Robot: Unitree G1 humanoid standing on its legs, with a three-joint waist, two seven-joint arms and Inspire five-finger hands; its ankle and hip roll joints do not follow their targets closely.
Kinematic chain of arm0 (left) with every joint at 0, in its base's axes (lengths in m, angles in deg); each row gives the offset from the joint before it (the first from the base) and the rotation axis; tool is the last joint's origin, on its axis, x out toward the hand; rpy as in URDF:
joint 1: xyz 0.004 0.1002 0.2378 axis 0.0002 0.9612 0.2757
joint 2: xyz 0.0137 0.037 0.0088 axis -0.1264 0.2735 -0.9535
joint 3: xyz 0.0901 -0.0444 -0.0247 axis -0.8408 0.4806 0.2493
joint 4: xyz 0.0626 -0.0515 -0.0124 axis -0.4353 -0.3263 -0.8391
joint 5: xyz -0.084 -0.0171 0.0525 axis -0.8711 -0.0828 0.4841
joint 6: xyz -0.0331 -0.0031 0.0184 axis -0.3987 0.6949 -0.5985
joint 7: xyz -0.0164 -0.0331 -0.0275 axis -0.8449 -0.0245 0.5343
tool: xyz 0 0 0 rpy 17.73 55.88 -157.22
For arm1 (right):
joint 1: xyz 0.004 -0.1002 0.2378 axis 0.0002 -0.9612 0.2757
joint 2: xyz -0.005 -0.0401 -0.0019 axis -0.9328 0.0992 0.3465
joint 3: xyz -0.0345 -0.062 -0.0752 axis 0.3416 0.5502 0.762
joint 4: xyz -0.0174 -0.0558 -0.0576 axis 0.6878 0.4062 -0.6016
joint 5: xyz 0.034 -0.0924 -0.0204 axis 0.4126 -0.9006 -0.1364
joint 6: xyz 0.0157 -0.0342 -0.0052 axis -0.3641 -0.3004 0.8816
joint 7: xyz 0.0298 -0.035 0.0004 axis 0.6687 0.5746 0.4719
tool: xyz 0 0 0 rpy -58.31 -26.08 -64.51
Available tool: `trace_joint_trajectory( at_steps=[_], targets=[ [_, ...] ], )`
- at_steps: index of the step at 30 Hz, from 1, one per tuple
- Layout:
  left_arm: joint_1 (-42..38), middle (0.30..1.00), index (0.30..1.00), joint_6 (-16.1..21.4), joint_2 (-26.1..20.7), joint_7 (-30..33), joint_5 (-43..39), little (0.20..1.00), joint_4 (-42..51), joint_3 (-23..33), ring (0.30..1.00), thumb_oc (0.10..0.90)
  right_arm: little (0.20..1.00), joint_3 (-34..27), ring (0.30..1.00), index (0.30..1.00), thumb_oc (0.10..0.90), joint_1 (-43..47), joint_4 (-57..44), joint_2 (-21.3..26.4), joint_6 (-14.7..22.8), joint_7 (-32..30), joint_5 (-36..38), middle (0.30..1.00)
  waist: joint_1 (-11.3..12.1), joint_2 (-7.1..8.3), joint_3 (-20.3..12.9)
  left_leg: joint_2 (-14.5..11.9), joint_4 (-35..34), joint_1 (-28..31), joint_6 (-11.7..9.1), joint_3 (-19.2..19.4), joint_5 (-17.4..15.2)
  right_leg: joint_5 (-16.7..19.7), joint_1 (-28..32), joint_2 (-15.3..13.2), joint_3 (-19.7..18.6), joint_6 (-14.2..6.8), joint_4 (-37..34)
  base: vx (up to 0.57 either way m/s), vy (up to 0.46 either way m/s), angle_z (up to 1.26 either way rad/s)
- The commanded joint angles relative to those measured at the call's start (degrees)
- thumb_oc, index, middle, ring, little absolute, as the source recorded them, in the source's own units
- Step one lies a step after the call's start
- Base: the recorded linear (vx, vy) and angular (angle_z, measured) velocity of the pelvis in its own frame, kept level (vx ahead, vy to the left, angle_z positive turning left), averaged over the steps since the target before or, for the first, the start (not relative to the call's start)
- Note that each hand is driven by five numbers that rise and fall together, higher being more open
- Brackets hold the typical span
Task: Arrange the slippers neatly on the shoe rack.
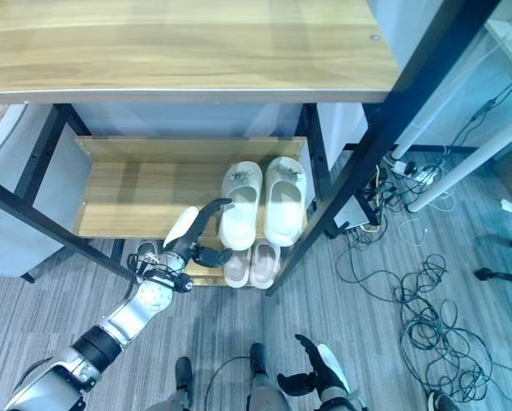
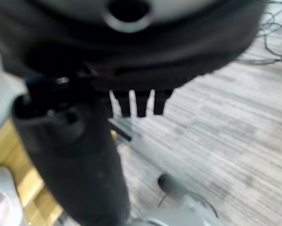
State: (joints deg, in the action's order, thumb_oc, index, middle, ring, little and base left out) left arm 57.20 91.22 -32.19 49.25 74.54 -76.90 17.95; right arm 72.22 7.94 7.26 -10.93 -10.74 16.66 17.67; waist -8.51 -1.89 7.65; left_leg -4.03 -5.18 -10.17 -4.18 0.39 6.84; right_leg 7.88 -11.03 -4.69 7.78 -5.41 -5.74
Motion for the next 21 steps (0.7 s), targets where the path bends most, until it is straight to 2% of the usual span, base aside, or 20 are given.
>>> trace_joint_trajectory(
  at_steps=[1,21],
  targets=[
    [-9.82,0.9,0.9,3.62,2.67,1.45,-0.53,0.9,-3.26,-0.64,0.9,0.8,0.9,-1.32,0.9,0.9,0.8,-1.18,-5.38,3.06,2.7,-1.11,1.98,0.9,-0.69,0.76,-2.3,2.23,0.18,-1.97,0.53,1.95,-4.35,-6.14,-0.78,-0.23,0.25,-2.41,0.74,0.0,0.0,0.0],
    [-13.36,0.9,0.9,3.56,3.91,2.09,-2.27,0.9,-6.52,-1.23,0.9,0.8,0.9,-0.99,0.9,0.9,0.8,-2.08,-4.74,3.61,2.86,-1.09,1.82,0.9,-1.16,0.89,-3.41,1.74,0.18,-3.23,0.26,2.21,-4.12,-5.98,-2.21,0.11,0.13,-2.43,0.74,0.0,-0.001,0.0]
  ],
)
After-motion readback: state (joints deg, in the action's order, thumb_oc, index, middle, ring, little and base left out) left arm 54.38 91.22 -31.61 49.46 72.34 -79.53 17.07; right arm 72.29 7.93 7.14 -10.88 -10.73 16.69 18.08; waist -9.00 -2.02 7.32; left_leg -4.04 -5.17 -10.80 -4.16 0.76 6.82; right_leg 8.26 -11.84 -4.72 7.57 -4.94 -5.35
